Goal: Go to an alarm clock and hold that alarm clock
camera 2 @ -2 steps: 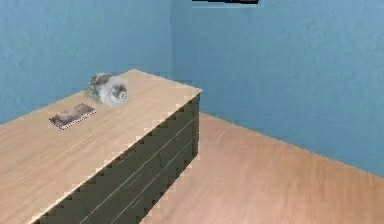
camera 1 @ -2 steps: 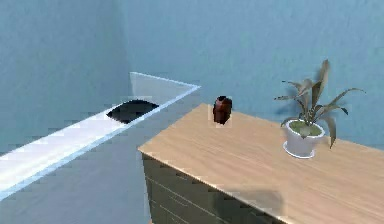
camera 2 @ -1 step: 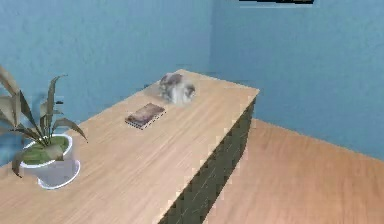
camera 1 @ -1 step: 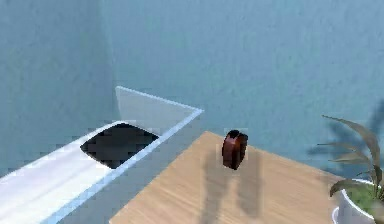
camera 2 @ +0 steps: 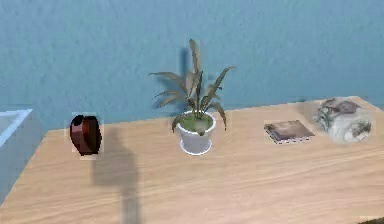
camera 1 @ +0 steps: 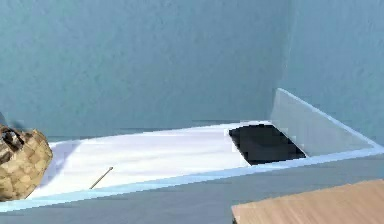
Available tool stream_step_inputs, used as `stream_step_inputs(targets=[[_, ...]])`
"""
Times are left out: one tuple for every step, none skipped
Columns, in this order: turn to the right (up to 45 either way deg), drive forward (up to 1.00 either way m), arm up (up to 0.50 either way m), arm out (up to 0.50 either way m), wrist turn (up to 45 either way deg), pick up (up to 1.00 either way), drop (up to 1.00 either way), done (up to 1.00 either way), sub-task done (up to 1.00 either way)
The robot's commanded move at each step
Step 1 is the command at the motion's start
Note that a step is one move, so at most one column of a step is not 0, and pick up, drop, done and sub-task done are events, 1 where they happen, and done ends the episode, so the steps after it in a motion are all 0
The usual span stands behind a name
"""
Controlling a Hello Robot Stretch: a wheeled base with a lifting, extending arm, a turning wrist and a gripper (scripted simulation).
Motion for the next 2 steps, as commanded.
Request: stream_step_inputs(targets=[[-27.0,0.00,0.00,0.00,0.0,0.00,0.00,0.00,0.00],[0.0,0.00,0.50,0.00,0.0,0.00,0.00,0.00,0.00]])
